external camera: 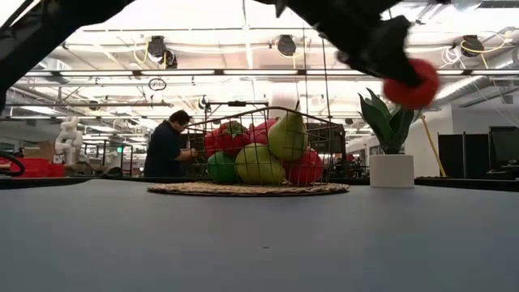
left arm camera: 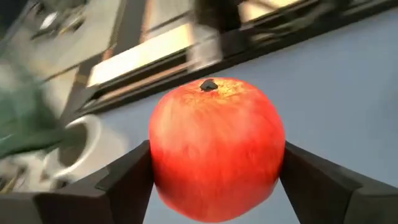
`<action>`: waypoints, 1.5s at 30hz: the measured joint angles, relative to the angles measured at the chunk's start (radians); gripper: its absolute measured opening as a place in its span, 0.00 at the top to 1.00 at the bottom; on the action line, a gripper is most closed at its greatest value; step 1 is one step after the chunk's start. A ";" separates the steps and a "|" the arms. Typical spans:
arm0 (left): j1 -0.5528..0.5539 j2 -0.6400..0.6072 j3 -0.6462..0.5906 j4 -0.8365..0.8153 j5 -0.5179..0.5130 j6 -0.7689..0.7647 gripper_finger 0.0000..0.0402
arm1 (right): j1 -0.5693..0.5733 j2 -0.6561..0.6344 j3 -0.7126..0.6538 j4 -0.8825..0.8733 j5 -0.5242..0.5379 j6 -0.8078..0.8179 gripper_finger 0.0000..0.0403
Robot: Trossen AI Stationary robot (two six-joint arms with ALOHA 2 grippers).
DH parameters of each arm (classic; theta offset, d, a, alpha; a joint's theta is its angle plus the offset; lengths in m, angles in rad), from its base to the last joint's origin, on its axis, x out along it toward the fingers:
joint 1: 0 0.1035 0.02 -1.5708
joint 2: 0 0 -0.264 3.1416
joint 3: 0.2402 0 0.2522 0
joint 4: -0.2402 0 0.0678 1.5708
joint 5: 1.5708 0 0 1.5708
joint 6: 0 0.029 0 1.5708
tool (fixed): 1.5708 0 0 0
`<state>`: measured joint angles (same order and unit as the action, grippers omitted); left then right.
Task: Build produce basket
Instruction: Put the top right red apple into the gold wire basket
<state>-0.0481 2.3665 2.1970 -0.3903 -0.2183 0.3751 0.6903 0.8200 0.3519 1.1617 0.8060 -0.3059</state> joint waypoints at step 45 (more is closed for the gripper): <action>0.356 -0.215 -0.244 -0.351 0.096 -0.157 0.22 | 0.079 -0.003 0.000 -0.075 0.113 -0.077 0.22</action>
<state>0.3080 2.1513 1.9535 -0.7413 -0.1228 0.2184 0.7696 0.8165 0.3523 1.0863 0.9195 -0.3833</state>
